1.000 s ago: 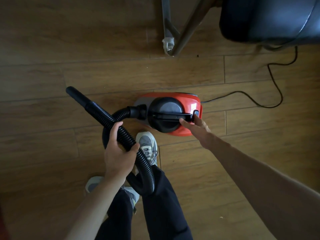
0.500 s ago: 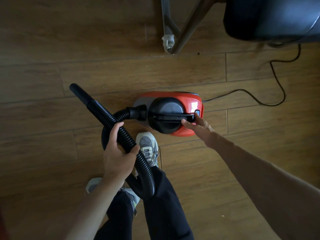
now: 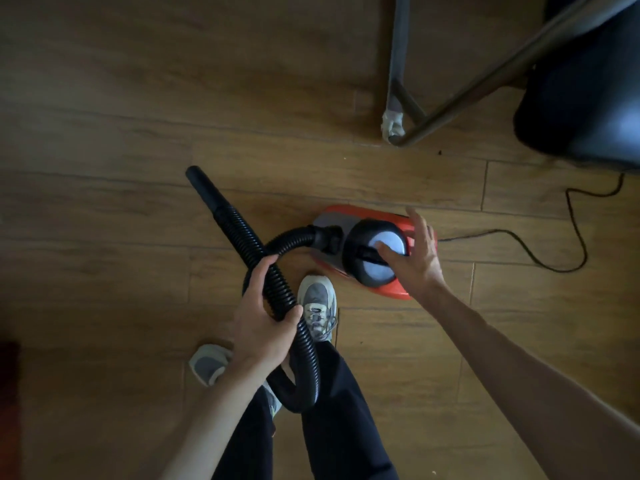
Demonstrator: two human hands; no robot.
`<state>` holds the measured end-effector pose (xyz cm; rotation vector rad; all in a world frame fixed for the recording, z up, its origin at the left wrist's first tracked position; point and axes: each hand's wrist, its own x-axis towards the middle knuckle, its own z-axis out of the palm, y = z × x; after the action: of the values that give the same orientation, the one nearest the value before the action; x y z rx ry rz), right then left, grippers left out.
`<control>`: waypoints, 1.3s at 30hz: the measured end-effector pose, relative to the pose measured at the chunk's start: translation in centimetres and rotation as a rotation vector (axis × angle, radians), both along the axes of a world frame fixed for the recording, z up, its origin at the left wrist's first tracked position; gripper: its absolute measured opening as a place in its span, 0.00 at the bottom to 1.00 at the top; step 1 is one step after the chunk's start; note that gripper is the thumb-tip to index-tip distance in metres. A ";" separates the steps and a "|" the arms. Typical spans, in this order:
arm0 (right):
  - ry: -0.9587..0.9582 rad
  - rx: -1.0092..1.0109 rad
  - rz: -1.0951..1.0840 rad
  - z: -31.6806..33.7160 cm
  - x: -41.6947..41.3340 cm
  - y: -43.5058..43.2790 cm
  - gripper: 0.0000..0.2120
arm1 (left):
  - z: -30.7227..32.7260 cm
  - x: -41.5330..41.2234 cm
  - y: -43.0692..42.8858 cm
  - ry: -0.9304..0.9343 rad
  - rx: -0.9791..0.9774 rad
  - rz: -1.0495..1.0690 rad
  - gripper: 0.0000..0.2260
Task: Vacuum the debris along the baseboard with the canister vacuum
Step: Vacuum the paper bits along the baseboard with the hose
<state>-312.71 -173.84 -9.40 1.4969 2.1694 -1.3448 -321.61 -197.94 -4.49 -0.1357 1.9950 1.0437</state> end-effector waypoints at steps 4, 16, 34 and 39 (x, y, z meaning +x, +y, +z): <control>0.131 -0.213 0.220 1.1 -7.4 -4.3 0.31 | 0.9 -1.0 -1.4 0.044 0.033 0.027 0.35; -0.103 -0.822 0.776 2.9 -20.0 -18.1 0.27 | 1.1 -2.2 -9.7 0.007 0.241 0.195 0.37; -0.318 -0.858 0.995 2.8 -24.7 -38.4 0.33 | 0.7 0.1 -26.2 0.032 0.248 0.560 0.37; -0.347 -0.846 1.091 2.7 -25.6 -44.5 0.28 | 0.5 0.5 -30.5 0.043 0.214 0.651 0.38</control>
<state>-338.34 -218.33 -6.70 0.1214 1.4215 -1.1561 -321.07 -228.48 -3.98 -0.6840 1.8975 1.6677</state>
